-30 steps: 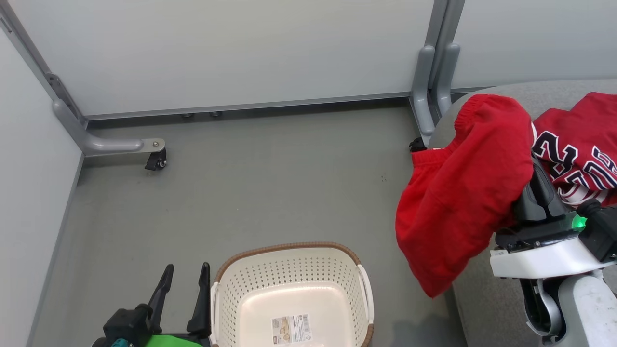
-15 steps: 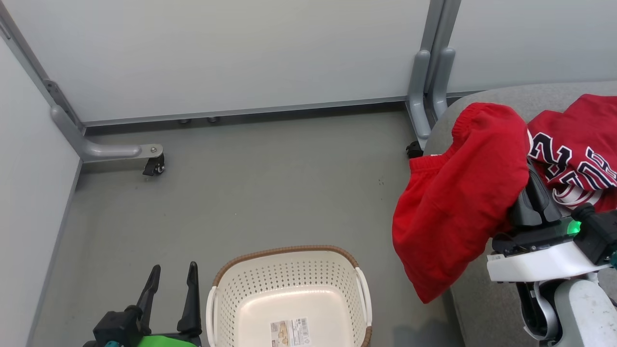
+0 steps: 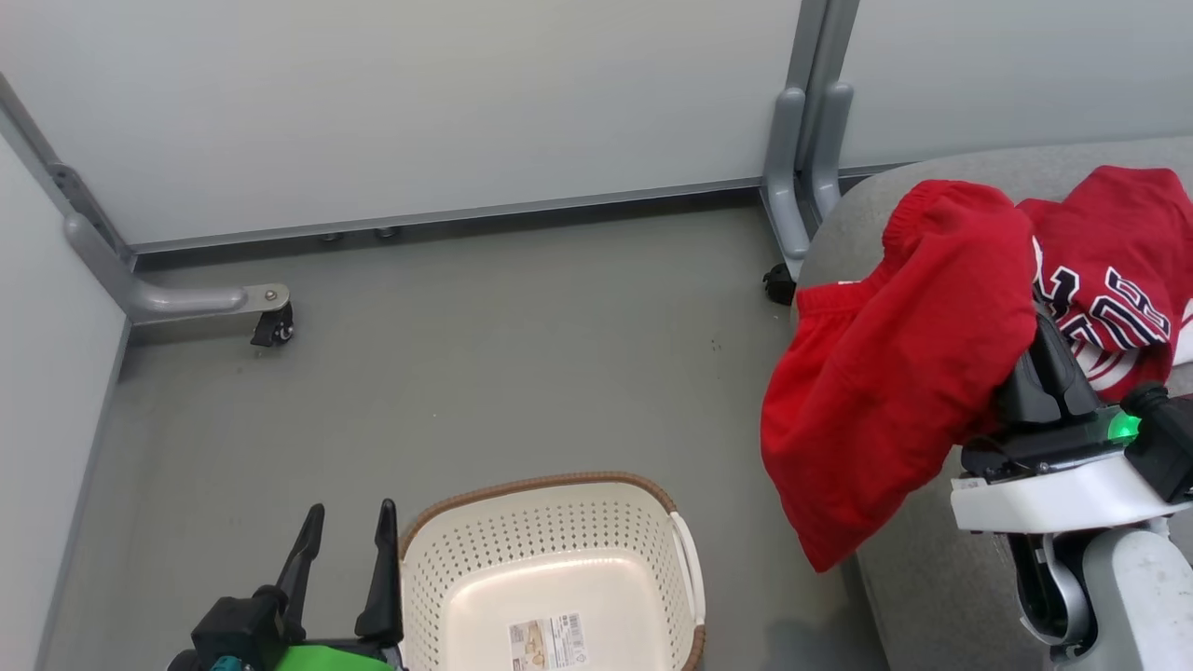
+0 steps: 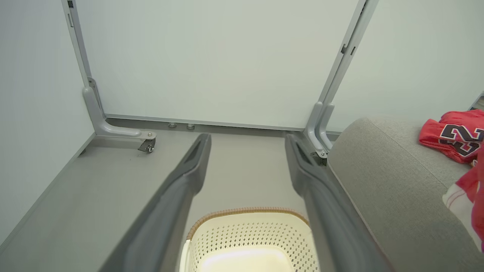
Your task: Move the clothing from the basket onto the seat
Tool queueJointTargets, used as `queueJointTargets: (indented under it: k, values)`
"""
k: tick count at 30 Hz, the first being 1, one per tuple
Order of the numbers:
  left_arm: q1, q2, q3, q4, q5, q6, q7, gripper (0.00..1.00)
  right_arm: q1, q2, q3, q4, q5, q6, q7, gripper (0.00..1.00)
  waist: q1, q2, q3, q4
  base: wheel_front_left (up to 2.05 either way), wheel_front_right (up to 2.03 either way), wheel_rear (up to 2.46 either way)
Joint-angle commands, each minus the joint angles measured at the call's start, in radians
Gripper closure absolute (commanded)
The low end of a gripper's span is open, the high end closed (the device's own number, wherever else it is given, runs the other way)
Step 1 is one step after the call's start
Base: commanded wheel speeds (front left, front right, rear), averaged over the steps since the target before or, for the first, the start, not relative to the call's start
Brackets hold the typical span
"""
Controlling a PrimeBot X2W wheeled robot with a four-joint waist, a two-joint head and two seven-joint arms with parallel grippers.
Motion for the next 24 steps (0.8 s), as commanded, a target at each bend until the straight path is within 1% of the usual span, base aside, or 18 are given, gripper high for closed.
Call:
queueJointTargets:
  k: [1,8,24]
  values:
    - [0.003,0.0,-0.005,-0.001,0.003,-0.004,0.0,0.0,-0.008,-0.005,-0.008,-0.006,-0.003,-0.001,-0.003,1.0,0.0,-0.0001,0.007,-0.026,0.0,0.0,0.0]
    - [-0.011,0.001,-0.026,-0.008,-0.004,-0.004,0.0,0.0,-0.017,-0.001,-0.038,-0.01,-0.007,-0.001,-0.003,1.0,0.0,-0.0001,0.02,-0.108,0.0,0.0,0.0]
    - [-0.043,0.001,-0.05,-0.028,0.015,-0.004,0.0,0.0,-0.026,0.004,-0.085,-0.016,-0.008,-0.001,-0.003,1.0,0.0,-0.0001,0.065,-0.372,0.0,0.0,0.0]
